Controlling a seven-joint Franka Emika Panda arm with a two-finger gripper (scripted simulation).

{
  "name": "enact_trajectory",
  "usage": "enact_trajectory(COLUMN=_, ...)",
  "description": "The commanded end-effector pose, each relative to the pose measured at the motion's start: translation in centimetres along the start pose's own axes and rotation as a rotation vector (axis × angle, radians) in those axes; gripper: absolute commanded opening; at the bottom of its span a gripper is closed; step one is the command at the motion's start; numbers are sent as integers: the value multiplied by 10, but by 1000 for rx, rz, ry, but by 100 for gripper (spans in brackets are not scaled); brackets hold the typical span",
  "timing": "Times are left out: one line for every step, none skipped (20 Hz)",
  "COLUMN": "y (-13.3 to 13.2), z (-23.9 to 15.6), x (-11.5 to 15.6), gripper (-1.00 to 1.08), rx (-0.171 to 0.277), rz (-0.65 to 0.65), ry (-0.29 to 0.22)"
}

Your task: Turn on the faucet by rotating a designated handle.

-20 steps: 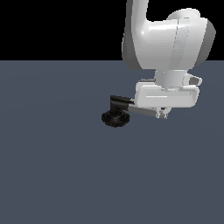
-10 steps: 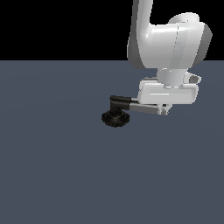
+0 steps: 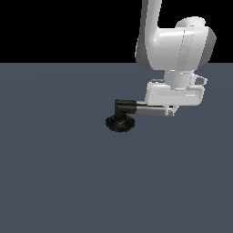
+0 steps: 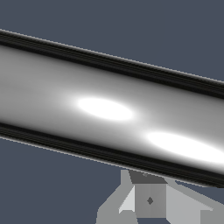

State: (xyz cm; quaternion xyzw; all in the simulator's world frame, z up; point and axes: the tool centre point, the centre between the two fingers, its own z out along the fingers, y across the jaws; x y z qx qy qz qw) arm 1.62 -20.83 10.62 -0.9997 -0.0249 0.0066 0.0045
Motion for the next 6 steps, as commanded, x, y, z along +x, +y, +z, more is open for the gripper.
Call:
enact_trajectory(y=14, z=-4, x=8, gripper=-100, rx=-9, rz=10, ry=12)
enact_trajectory(y=16, z=-4, x=10, gripper=-100, rx=-9, rz=10, ry=12)
enact_trajectory(y=18, z=-4, x=12, gripper=-100, rx=-9, rz=11, ry=12)
enact_trajectory(y=20, z=-4, x=14, gripper=-100, rx=-9, rz=11, ry=12)
enact_trajectory(y=23, z=-5, x=17, gripper=-100, rx=-9, rz=11, ry=13)
enact_trajectory(y=23, z=-5, x=17, gripper=-100, rx=-9, rz=11, ry=13)
